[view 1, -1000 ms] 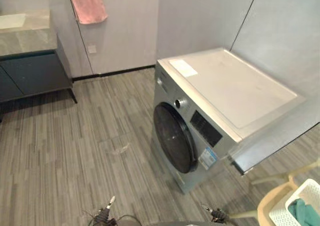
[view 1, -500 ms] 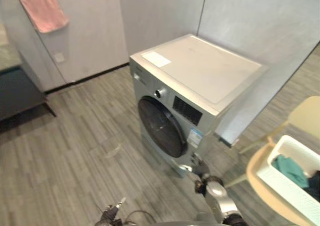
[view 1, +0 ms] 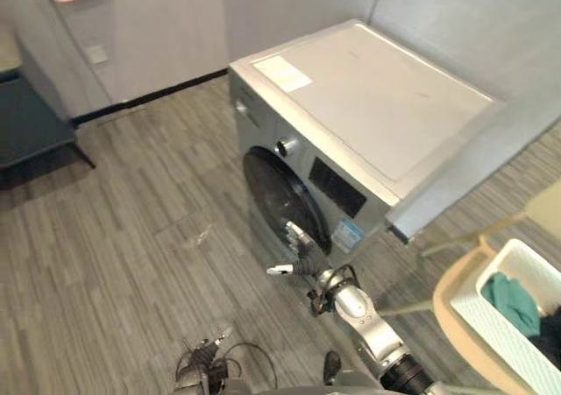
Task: Pick up the laundry basket with both hands and put the clothes into the washing machine.
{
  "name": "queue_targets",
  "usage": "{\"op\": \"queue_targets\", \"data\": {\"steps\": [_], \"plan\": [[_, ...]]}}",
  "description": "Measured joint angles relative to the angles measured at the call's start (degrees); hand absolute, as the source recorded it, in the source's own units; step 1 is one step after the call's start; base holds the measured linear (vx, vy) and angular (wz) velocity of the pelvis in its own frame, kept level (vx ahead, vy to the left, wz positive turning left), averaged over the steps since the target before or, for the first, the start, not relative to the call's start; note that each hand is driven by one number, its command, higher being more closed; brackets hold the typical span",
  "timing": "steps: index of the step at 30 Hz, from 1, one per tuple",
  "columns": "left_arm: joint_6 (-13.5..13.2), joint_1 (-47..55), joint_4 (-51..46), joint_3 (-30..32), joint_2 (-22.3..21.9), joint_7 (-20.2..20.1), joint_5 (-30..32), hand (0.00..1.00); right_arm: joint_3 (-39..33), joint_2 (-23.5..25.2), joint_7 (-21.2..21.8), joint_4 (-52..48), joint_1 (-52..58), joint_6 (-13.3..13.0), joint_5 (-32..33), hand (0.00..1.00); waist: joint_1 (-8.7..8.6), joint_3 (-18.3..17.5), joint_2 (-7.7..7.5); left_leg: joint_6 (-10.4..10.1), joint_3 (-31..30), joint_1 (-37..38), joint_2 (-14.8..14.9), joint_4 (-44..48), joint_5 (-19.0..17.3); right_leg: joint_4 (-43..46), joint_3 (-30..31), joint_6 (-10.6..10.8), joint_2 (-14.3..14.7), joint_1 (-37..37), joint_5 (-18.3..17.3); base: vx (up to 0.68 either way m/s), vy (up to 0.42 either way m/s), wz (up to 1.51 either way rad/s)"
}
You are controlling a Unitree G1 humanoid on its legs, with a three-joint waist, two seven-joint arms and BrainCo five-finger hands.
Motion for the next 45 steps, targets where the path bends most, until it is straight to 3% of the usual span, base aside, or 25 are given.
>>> {"op": "queue_targets", "data": {"steps": [2,7,10,16,23,27,34,35,38,42,44,45], "plan": [[0.0,0.0,0.0,0.0,-0.4,0.2,0.0,0.00,0.0,0.3,-0.5,0.4,-0.9,-0.1,0.0,0.00,0.88,0.3,0.31,0.7,0.0,-0.9,-0.3,0.0,0.9,-0.3,-0.3,0.0,-0.2,-0.1,0.0,0.00,0.008,0.29],[-0.1,0.1,-0.3,0.2,-0.6,1.3,0.0,0.00,-0.6,-0.4,-2.2,4.2,-3.5,0.0,-0.2,0.00,1.12,2.2,2.33,3.1,0.7,-2.7,-0.7,-1.2,3.0,-0.6,-1.8,-0.5,-0.4,-1.2,0.4,-0.07,-0.007,0.19],[-0.1,0.1,-0.5,1.0,-1.4,1.3,0.0,0.00,-4.0,-0.2,-4.8,6.5,-5.7,0.2,-2.4,0.00,1.20,3.1,3.39,3.1,2.0,-2.6,-0.7,-3.4,2.9,-0.7,-1.5,-0.1,-0.4,-2.4,1.2,-0.09,0.023,-0.01],[0.0,0.0,-2.7,1.0,-1.5,1.9,0.0,0.00,-12.7,-0.2,-9.9,7.1,-9.7,1.4,-6.1,0.00,1.47,5.2,3.33,2.6,3.5,-3.8,-1.5,-5.3,2.6,-2.6,0.2,0.7,-0.7,-4.1,3.3,-0.08,0.066,-0.02],[-0.3,0.0,-4.8,-1.8,-2.9,2.5,-0.6,0.00,-19.7,-1.1,-15.7,7.5,-14.6,2.8,-9.6,0.00,1.26,7.4,6.45,2.6,3.8,-5.2,-3.0,-5.3,2.6,-3.5,1.0,1.6,-2.0,-5.4,4.6,-0.02,0.042,-0.03],[-0.7,0.0,-6.6,-4.6,-3.0,2.5,-1.5,0.00,-23.0,-1.7,-18.1,9.4,-17.7,3.7,-10.5,0.00,1.37,7.7,7.00,2.3,3.8,-5.9,-3.2,-5.3,2.9,-4.0,1.2,1.7,-2.1,-6.1,4.9,0.05,0.012,-0.03],[-1.6,-0.4,-8.9,-7.5,-3.7,2.5,-2.8,0.00,-24.8,-2.0,-18.6,12.7,-20.6,4.3,-11.3,0.00,1.08,8.9,9.07,1.4,2.6,-6.8,-3.8,-5.3,3.9,-4.6,0.3,1.7,-2.7,-5.9,4.9,0.04,0.003,0.07],[-1.6,-1.1,-9.2,-8.5,-3.4,2.6,-2.8,0.00,-26.4,-2.0,-19.3,14.0,-21.9,4.3,-11.3,0.00,1.14,9.7,9.31,0.8,1.5,-7.7,-4.1,-5.3,5.5,-4.7,-0.6,1.7,-3.0,-6.0,4.9,-0.03,-0.001,0.32],[-1.8,-0.9,-10.4,-9.1,-3.6,2.6,-3.0,0.00,-27.9,-2.1,-19.7,16.6,-24.7,4.4,-11.3,0.00,1.28,11.3,9.99,0.8,0.7,-8.5,-4.0,-5.3,5.7,-4.7,-1.5,1.7,-2.9,-6.2,4.9,-0.05,-0.002,0.19],[-2.1,-0.8,-10.8,-9.1,-3.4,3.6,-3.5,0.00,-30.0,-2.0,-21.4,21.2,-29.2,2.9,-11.2,0.00,1.22,13.4,10.42,0.8,-0.3,-10.0,-4.1,-5.3,5.7,-4.9,-1.7,1.8,-3.0,-7.4,5.9,-0.07,0.017,0.04],[-2.3,-0.9,-11.3,-9.8,-3.4,3.7,-3.7,0.00,-31.8,-2.7,-21.6,25.0,-32.1,2.8,-10.8,0.00,1.34,13.8,11.10,0.9,-1.0,-10.9,-4.2,-5.3,5.8,-4.9,-2.1,1.7,-3.0,-8.1,6.1,-0.13,0.032,0.17],[-2.7,-1.1,-11.7,-11.0,-3.6,3.7,-4.0,0.00,-33.0,-3.3,-21.8,28.7,-34.6,2.8,-9.8,0.00,1.34,14.5,12.36,1.4,-2.4,-12.0,-4.3,-5.3,6.1,-5.1,-3.4,1.4,-3.0,-8.1,6.3,-0.09,0.025,0.34]]}}
